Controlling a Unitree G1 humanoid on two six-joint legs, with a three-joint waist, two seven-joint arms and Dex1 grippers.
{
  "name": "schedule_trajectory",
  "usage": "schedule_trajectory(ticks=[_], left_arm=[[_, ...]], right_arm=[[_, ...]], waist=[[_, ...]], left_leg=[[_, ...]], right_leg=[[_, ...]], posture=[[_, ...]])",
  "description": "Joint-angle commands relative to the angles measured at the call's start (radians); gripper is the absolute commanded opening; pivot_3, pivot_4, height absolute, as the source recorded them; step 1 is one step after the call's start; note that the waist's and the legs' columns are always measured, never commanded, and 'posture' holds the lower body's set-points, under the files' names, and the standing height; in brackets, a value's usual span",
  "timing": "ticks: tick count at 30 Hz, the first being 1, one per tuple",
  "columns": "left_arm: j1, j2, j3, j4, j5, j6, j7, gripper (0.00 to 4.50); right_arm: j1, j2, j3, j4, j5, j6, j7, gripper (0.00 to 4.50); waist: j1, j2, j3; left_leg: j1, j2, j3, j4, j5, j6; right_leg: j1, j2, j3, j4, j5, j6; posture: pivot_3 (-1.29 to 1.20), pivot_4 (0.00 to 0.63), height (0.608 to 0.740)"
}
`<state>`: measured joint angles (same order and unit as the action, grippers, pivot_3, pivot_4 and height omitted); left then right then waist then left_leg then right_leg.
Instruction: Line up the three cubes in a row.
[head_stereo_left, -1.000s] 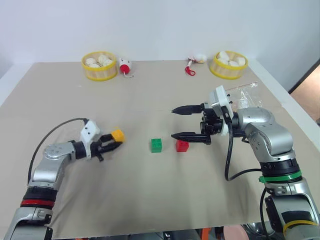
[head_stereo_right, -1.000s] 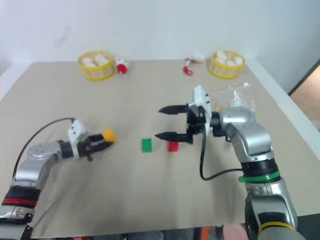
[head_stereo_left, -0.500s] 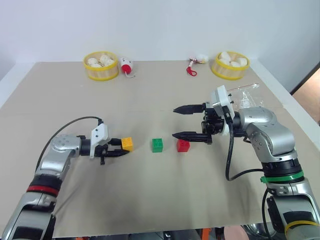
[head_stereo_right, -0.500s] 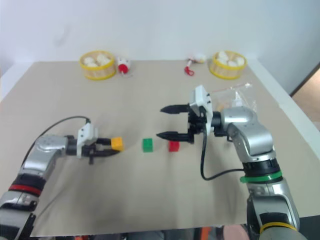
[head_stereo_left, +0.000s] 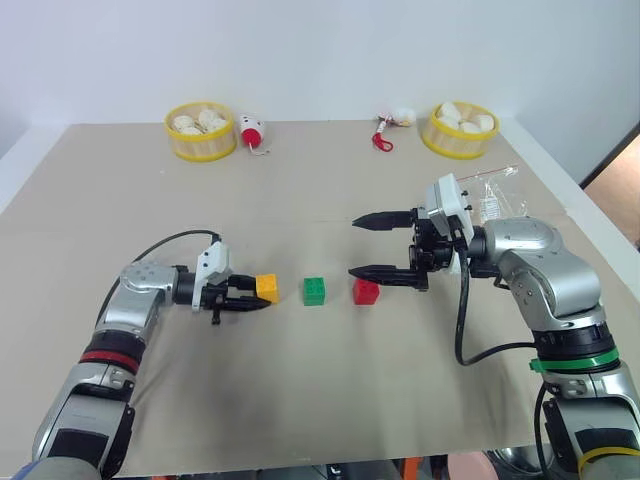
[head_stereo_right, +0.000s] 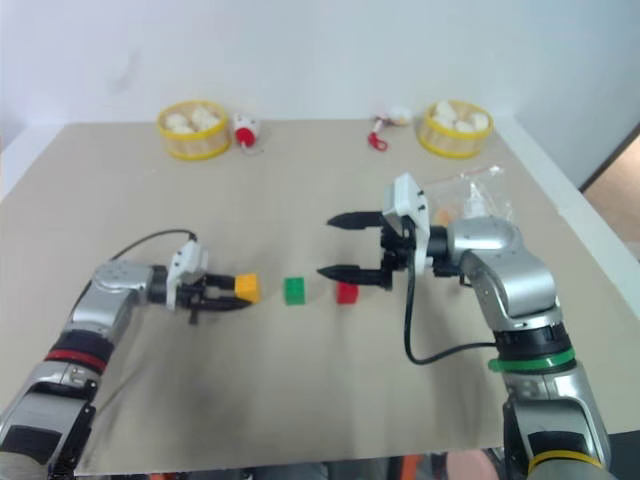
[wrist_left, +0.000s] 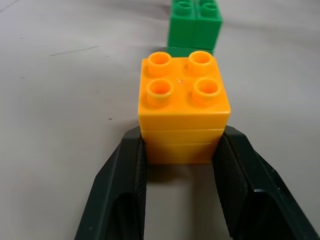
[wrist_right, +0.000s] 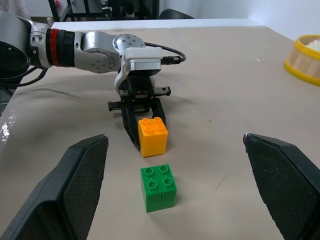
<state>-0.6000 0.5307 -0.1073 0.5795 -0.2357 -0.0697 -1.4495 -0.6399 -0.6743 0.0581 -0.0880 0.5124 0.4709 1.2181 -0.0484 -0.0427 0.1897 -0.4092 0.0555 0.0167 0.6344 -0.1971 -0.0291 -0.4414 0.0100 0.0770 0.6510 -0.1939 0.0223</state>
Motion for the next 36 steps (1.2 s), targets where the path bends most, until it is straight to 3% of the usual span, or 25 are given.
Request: schedule_trajectory(ticks=[1, 18, 20, 26, 31, 36], left_arm=[[0.018, 0.026, 0.001, 0.004, 0.009, -0.029, -0.026, 1.34], [0.016, 0.027, -0.034, 0.112, 0.066, -0.165, -0.021, 1.34], [0.012, 0.033, -0.047, 0.123, 0.071, -0.151, -0.035, 2.37], [0.005, 0.030, -0.031, 0.138, 0.070, -0.180, -0.014, 4.35], [0.022, 0.047, -0.012, 0.103, 0.049, -0.163, -0.006, 4.48], [0.088, 0.140, 0.014, -0.005, 0.039, -0.094, -0.014, 4.48]], right_arm=[[-0.005, -0.012, -0.043, -0.035, 0.024, -0.002, -0.004, 4.50], [-0.018, -0.011, -0.035, -0.028, 0.018, -0.005, -0.008, 4.50], [-0.017, -0.011, -0.035, -0.028, 0.017, -0.006, -0.009, 4.50], [-0.018, -0.011, -0.037, -0.028, 0.017, -0.007, -0.014, 4.50], [-0.027, -0.009, -0.037, -0.019, 0.016, -0.012, -0.012, 4.50], [-0.050, -0.011, -0.036, 0.013, 0.007, -0.025, 0.001, 4.50]], waist=[[0.000, 0.000, 0.000], [-0.001, 0.000, 0.000], [-0.001, 0.001, -0.001], [-0.001, 0.005, -0.003], [-0.003, 0.005, -0.003], [-0.021, 0.005, -0.003]], left_leg=[[0.000, 0.000, 0.000, 0.000, 0.000, 0.000], [0.002, 0.002, 0.000, 0.000, 0.000, 0.000], [0.002, 0.002, 0.000, 0.000, 0.000, 0.000], [0.003, 0.002, 0.000, 0.000, 0.000, 0.000], [0.003, 0.002, 0.000, 0.000, 0.000, 0.000], [0.003, 0.003, 0.000, 0.000, 0.000, 0.000]], right_leg=[[0.000, 0.000, 0.000, 0.000, 0.000, 0.000], [0.001, 0.002, 0.000, 0.001, 0.000, -0.001], [0.001, 0.002, 0.000, 0.001, 0.000, -0.002], [0.001, 0.002, 0.000, 0.001, 0.000, -0.002], [0.001, 0.002, 0.000, 0.001, 0.000, -0.002], [0.001, 0.003, 0.000, 0.001, 0.000, -0.002]], posture=[[0.00, 0.150, 0.740], [0.00, 0.150, 0.740], [0.00, 0.150, 0.740], [0.00, 0.150, 0.740], [0.00, 0.150, 0.740], [0.00, 0.150, 0.740]])
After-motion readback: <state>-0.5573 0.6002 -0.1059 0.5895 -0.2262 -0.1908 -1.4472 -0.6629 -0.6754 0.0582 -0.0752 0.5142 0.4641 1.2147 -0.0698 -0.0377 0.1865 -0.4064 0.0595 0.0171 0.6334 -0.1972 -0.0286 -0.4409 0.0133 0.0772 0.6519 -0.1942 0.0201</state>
